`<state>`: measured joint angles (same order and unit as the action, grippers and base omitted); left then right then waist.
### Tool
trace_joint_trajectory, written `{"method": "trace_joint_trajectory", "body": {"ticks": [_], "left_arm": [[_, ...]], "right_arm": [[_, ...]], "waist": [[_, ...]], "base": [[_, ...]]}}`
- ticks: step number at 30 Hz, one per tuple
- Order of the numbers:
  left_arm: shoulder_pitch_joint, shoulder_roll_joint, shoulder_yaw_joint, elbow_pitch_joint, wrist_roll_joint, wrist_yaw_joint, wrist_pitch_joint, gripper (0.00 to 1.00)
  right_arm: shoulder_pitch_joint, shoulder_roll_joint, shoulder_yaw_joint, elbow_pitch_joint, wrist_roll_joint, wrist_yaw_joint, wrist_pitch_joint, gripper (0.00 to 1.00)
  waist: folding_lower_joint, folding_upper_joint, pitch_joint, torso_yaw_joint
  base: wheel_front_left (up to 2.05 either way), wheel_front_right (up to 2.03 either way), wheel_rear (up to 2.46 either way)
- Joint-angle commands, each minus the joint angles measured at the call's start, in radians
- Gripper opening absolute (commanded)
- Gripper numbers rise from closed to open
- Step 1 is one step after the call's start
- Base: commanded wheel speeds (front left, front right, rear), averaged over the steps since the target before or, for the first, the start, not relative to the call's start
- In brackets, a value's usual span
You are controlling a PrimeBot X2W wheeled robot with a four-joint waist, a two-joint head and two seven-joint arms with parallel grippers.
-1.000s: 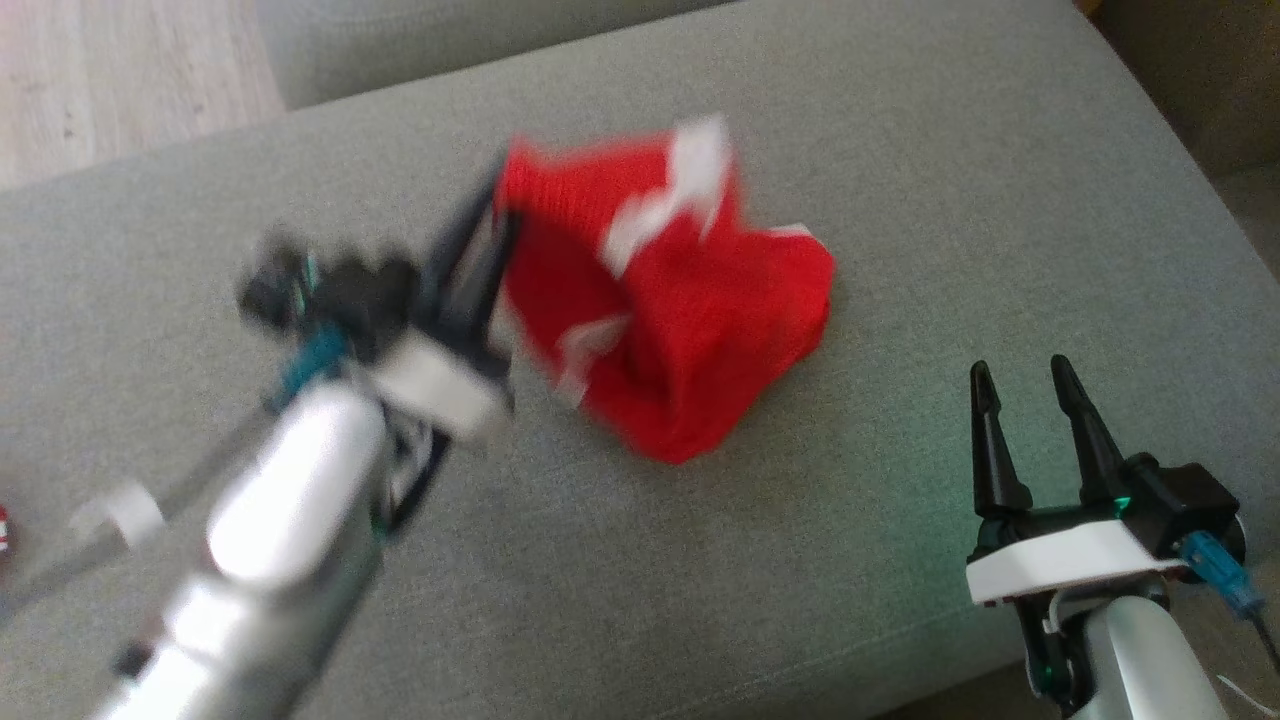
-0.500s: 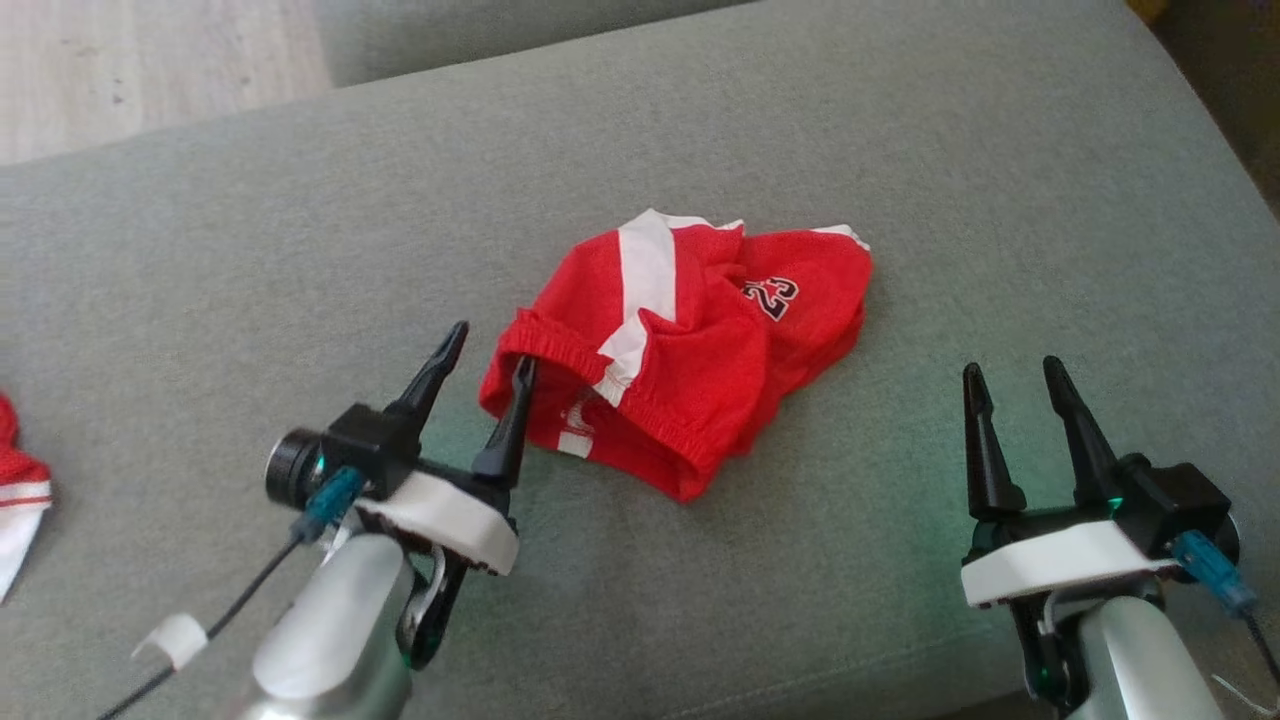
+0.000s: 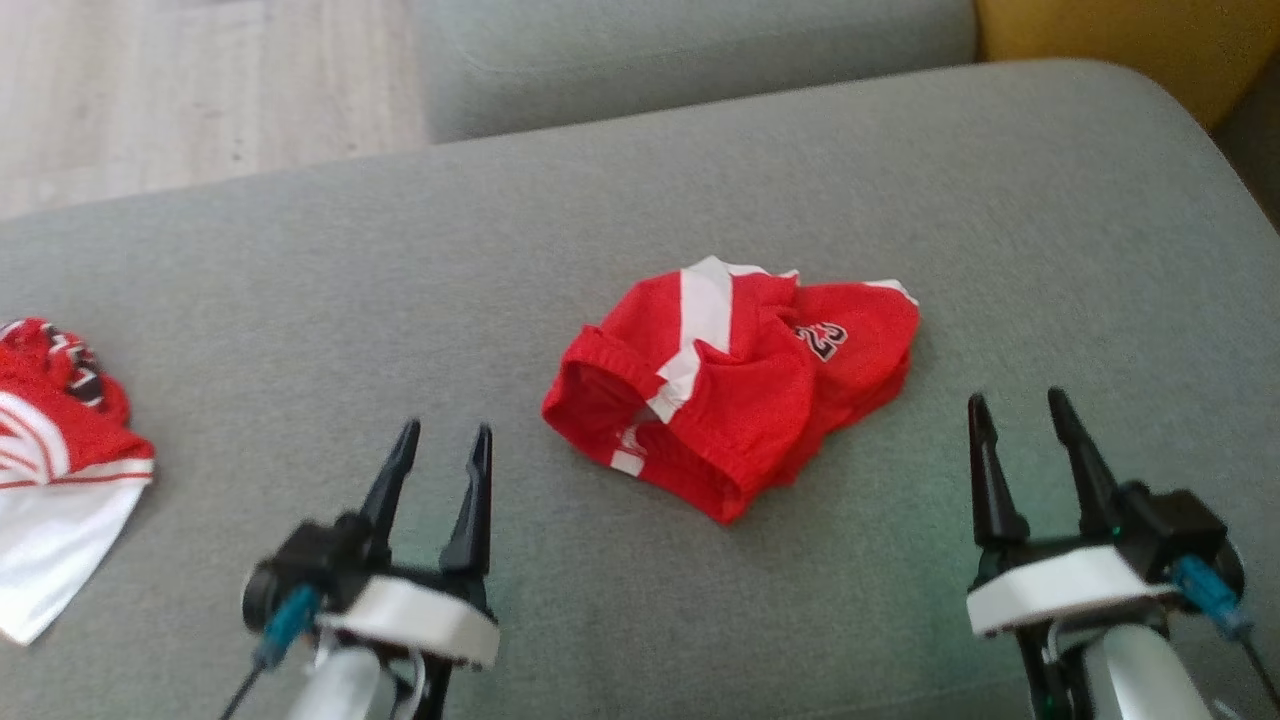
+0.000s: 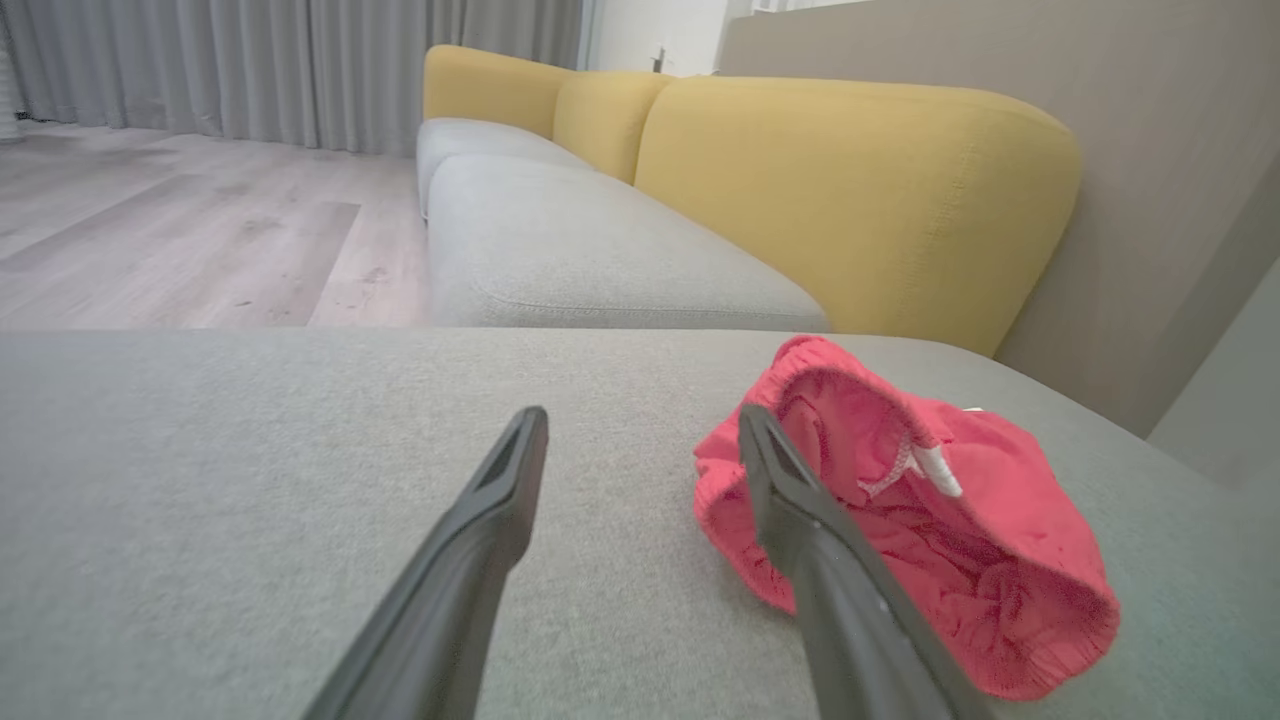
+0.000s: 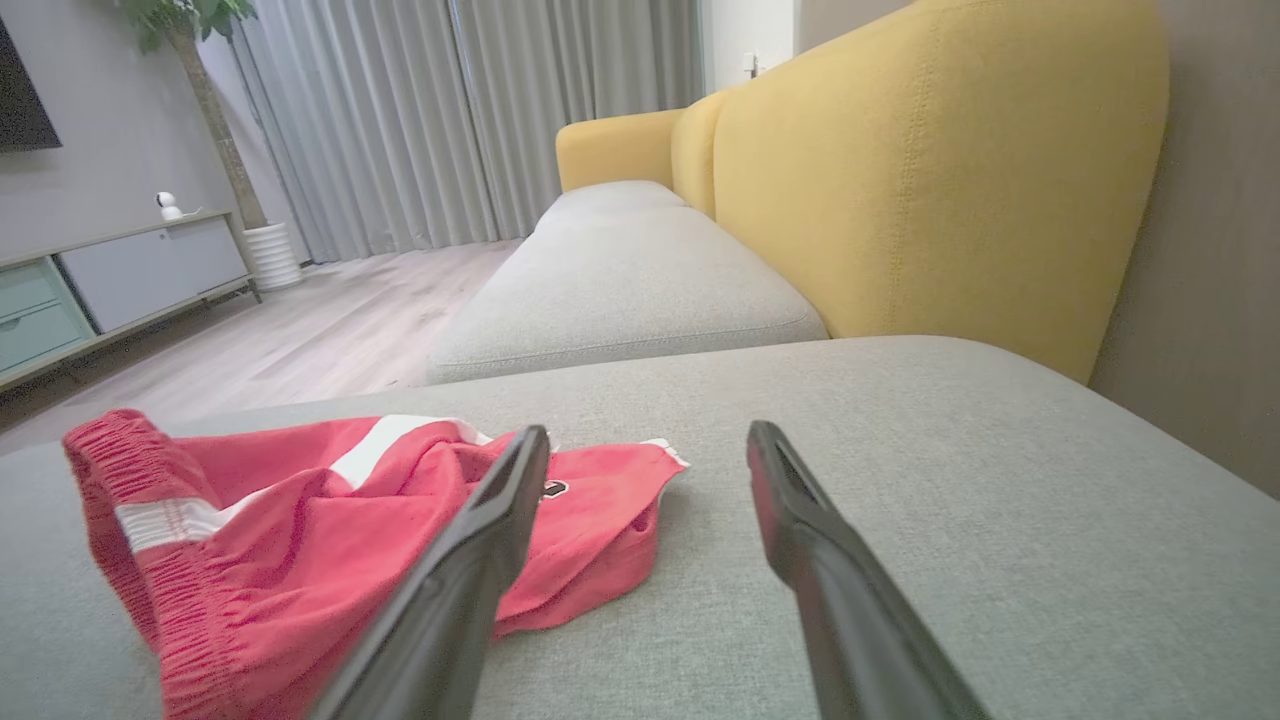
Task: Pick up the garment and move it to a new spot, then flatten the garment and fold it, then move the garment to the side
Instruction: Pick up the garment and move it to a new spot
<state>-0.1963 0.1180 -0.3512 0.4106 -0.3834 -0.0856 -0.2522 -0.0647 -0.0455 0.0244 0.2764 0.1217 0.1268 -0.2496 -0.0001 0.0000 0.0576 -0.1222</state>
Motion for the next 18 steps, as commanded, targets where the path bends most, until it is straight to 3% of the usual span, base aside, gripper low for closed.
{"method": "trace_joint_trajectory", "body": {"ticks": [1,9,18], "left_arm": [[0.008,-0.006,0.052,-0.054,0.013,0.012,-0.009,1.00],[0.174,-0.052,0.150,-0.162,0.001,0.044,-0.009,1.00],[0.256,-0.062,0.216,-0.185,0.048,0.046,-0.009,1.00]], "right_arm": [[0.000,-0.005,0.023,-0.029,-0.002,0.004,-0.012,1.00],[0.044,-0.005,0.024,-0.031,-0.002,0.004,-0.012,1.00],[0.075,-0.005,0.036,-0.012,0.009,0.004,-0.012,1.00]], "waist": [[0.0001,0.0000,-0.025,0.027],[0.0001,0.0000,-0.056,0.066],[0.0001,0.0000,-0.082,0.089]], "base": [[0.00,0.00,0.00],[0.00,0.00,0.00],[0.00,0.00,0.00]]}}
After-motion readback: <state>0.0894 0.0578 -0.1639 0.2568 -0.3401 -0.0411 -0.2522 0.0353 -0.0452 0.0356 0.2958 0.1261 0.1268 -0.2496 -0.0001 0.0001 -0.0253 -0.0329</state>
